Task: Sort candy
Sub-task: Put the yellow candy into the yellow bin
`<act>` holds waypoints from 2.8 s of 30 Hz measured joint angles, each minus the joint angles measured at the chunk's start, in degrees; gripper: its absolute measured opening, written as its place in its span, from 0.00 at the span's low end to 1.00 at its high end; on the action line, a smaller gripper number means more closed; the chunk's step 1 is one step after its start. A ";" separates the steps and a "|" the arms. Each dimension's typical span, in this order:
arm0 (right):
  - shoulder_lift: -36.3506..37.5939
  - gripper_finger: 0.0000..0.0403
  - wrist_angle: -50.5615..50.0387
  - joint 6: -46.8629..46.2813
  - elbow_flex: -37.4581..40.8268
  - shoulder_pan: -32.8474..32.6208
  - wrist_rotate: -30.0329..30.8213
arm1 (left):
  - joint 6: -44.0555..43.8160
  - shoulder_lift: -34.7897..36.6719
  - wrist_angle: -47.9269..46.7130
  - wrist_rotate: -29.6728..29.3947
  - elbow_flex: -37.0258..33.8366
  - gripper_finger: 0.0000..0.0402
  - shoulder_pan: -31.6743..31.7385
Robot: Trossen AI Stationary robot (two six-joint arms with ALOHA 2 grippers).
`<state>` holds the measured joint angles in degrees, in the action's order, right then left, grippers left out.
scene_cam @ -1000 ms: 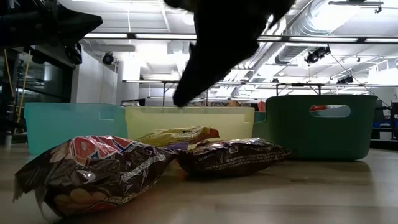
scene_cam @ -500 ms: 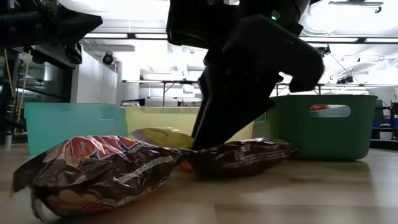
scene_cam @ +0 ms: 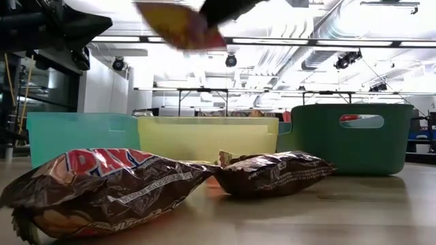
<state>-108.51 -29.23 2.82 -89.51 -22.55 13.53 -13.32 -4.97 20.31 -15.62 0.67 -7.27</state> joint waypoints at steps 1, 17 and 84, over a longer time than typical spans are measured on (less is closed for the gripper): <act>1.20 0.01 0.06 0.05 0.15 0.65 0.06 | 0.00 0.02 0.01 0.00 0.01 0.00 0.01; 2.19 0.00 4.24 -9.73 11.24 11.13 -0.23 | 0.00 0.02 -0.01 0.00 0.02 0.00 0.02; 27.48 0.18 -4.55 -82.07 51.05 -24.35 -18.44 | 0.00 0.00 -1.67 0.00 0.01 0.00 0.01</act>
<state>-81.03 -33.78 -79.25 -38.46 -46.91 -4.92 -13.32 -4.97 18.63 -15.62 0.67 -7.25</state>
